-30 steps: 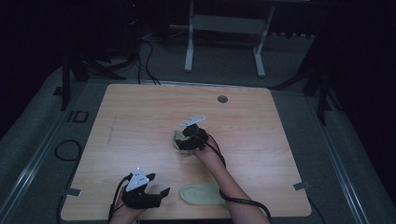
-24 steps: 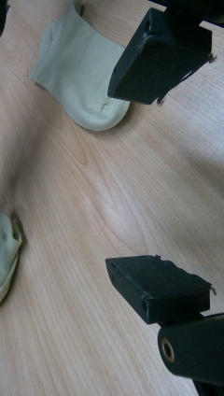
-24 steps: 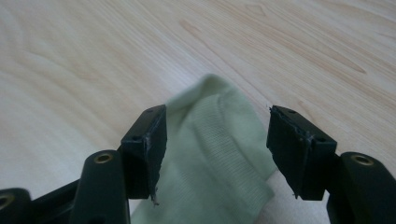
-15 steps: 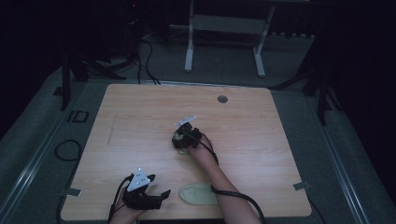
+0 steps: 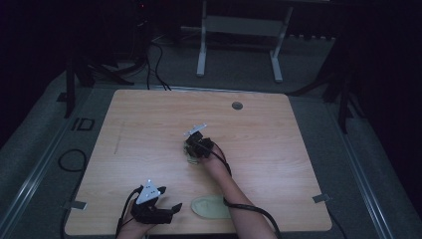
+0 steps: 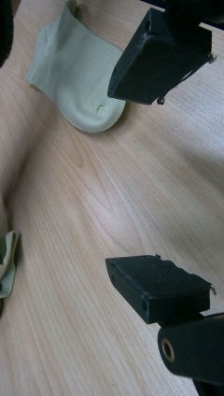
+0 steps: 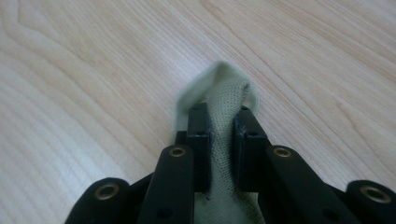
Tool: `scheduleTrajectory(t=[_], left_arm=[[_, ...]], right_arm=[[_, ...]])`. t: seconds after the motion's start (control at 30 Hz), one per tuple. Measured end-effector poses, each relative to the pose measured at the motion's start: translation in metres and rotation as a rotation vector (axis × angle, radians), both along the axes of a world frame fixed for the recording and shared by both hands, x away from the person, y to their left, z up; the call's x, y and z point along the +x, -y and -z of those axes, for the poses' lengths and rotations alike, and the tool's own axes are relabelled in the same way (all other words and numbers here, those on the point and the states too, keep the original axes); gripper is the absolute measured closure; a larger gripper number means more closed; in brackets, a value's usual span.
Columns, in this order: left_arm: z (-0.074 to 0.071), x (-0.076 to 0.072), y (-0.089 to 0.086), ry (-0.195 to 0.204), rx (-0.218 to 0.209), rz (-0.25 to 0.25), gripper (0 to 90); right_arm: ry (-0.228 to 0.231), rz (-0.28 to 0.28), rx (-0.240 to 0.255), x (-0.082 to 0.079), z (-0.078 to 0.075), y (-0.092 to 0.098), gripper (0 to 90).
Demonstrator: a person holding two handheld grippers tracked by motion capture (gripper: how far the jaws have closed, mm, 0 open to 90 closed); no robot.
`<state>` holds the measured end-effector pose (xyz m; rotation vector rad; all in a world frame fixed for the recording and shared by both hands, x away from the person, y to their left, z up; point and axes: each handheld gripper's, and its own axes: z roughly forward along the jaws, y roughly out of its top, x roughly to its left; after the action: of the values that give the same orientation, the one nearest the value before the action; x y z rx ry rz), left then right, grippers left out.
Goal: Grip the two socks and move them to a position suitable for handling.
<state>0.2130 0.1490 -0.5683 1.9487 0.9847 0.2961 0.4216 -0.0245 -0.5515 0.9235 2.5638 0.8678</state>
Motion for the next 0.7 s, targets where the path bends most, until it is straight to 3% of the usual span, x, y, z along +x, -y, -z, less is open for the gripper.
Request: scheduleTrajectory(t=[0.33, 0.5, 0.7], left_arm=[[0.000, 0.001, 0.001, -0.004, 0.004, 0.002, 16.0], [0.000, 0.001, 0.003, -0.003, 0.003, 0.002, 16.0], [0.000, 0.000, 0.003, -0.003, 0.007, 0.001, 16.1]], right_arm=[[0.036, -0.054, 0.050, -0.020, -0.029, 0.020, 80.1], [0.059, -0.077, 0.079, -0.037, -0.038, 0.041, 80.1], [0.095, -0.086, 0.081, -0.058, -0.045, 0.075, 80.0]])
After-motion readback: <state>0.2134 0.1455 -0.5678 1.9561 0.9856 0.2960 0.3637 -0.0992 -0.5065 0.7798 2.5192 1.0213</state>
